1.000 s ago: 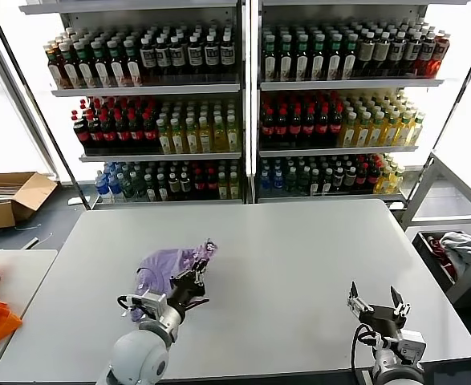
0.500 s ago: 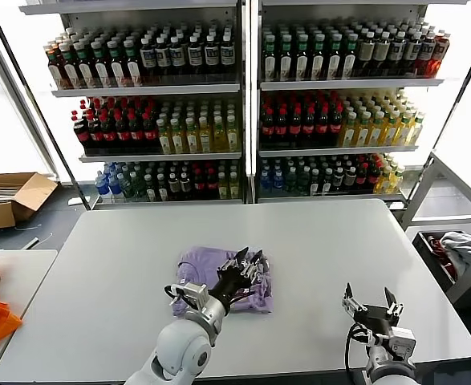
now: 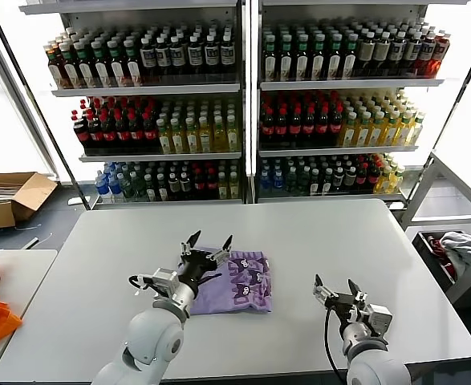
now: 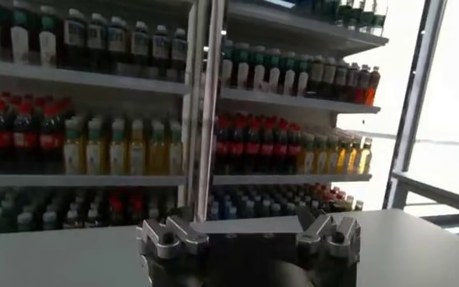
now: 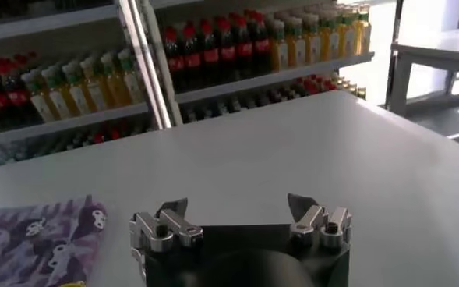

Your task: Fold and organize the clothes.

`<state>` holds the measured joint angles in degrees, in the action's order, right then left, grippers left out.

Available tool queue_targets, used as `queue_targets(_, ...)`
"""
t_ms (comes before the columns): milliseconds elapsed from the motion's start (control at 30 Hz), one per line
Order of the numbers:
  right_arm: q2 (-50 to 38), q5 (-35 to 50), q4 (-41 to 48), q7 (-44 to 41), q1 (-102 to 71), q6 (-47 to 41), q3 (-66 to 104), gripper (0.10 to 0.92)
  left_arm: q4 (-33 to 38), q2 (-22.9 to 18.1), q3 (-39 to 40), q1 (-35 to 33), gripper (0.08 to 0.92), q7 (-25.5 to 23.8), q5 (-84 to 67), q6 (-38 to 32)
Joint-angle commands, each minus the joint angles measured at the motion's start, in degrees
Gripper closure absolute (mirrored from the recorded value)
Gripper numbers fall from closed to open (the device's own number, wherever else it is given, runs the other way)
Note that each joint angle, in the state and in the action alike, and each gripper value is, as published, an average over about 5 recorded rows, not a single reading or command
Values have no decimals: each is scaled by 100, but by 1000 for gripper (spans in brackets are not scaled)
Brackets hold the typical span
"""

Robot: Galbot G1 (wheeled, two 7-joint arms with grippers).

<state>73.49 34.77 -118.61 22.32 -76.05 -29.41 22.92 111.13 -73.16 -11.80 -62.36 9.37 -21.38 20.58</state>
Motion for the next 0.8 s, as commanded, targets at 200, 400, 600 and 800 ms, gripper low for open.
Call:
queue_targets(200,226,1415,1240,312,1926,-365,-1827,203,393,471,-1551,-754,177,199,628,81)
queue_targets(400,355,1223,1328,340,1940,-361,-2108,203,427,404,-1611,-921,177,230,627,87)
queue_targets(600,223,1219,1388,468,1848,-368,-2224,241,441,388,-1607,-954,177,242,604,119)
queue_targets(800,97,1199,1315,511,1659,-368,-2082,379,491,428,-1639,-1042,177,248,561,129)
